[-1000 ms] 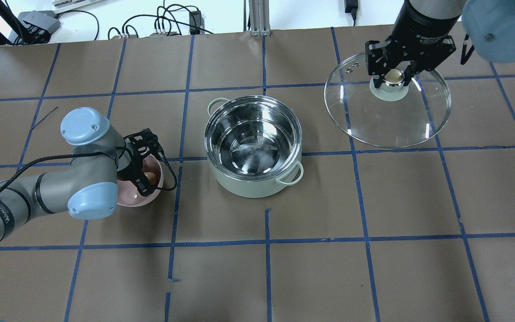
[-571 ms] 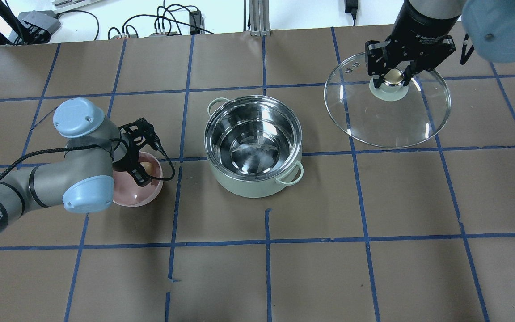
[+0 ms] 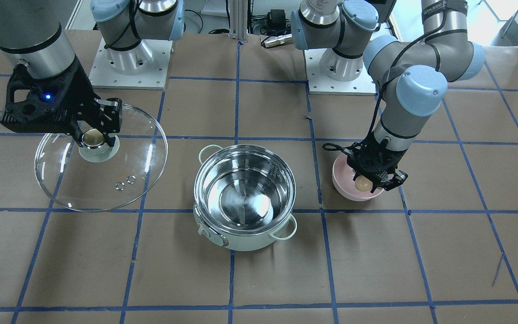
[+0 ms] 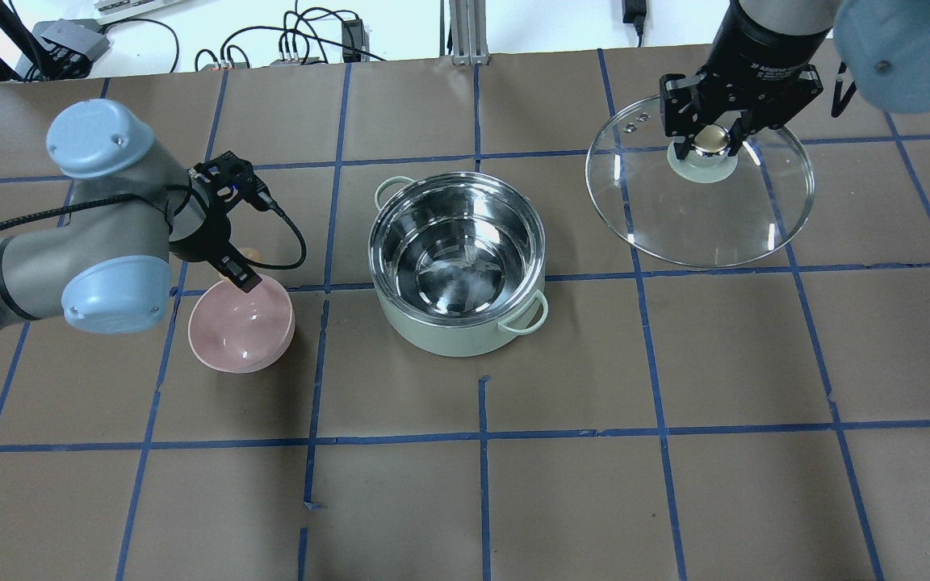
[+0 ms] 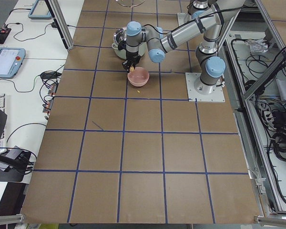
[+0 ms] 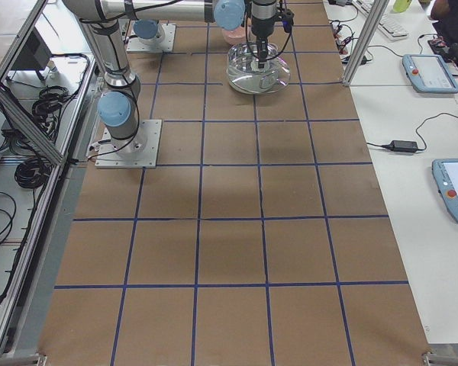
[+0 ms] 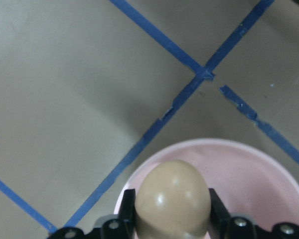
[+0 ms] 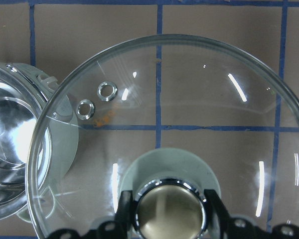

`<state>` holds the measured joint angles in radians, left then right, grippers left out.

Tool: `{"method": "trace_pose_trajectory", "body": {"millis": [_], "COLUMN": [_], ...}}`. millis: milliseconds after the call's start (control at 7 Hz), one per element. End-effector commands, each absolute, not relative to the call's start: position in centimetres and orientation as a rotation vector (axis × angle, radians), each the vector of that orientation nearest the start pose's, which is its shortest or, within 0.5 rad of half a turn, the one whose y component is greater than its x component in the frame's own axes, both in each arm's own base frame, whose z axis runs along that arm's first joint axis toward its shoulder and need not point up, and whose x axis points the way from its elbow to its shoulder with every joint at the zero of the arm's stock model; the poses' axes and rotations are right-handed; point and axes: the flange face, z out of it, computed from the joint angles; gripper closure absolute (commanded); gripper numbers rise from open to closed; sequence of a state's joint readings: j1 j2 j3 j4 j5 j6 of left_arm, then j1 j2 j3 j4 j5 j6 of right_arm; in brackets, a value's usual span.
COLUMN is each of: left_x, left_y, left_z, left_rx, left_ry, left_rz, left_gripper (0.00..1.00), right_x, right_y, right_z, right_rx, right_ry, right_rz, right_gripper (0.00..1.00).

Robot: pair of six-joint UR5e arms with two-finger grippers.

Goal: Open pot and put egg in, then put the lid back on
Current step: 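Lift the egg from the bowl with the left gripper and carry it over the pot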

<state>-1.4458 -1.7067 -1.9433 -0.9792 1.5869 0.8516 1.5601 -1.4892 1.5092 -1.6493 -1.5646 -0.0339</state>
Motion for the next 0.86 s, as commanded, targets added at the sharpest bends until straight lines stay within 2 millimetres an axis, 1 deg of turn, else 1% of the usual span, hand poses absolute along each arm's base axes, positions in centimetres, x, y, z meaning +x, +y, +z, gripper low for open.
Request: {"method": "trace_pose_trajectory", "body": {"millis": [0,143,286,429,714], "left_x": [-11.9,-15.3,-18.2,-20.4,-25.0], "left_y": [-54.2,-54.6,-54.4,-54.5,-56.2], "left_z": [36.9,37.9,38.2,37.3,35.4], "left_rx": [0.792,0.735,0.549,0.391,0.336], "left_ry": [3.001,3.016,3.064,3.091,3.051], "left_rz": [-0.115,-0.15,-0.176,-0.177,-0.193], "left_gripper": [0.77,0.77,0.77,0.76,0.76], "right_x": [12.8,12.8,12.8,13.0,13.1], "right_y": [-53.4,-53.4,-53.4,-53.2,-53.3], "right_z": [48.4,48.4,48.4,48.9,48.7], "right_rx": [-0.036,-0.036,-0.036,-0.018,-0.022], "right_ry": [3.134,3.134,3.134,3.13,3.13], "right_rz": [-0.089,-0.089,-0.089,-0.103,-0.099], "right_gripper": [0.78,0.78,0.77,0.77,0.77]}}
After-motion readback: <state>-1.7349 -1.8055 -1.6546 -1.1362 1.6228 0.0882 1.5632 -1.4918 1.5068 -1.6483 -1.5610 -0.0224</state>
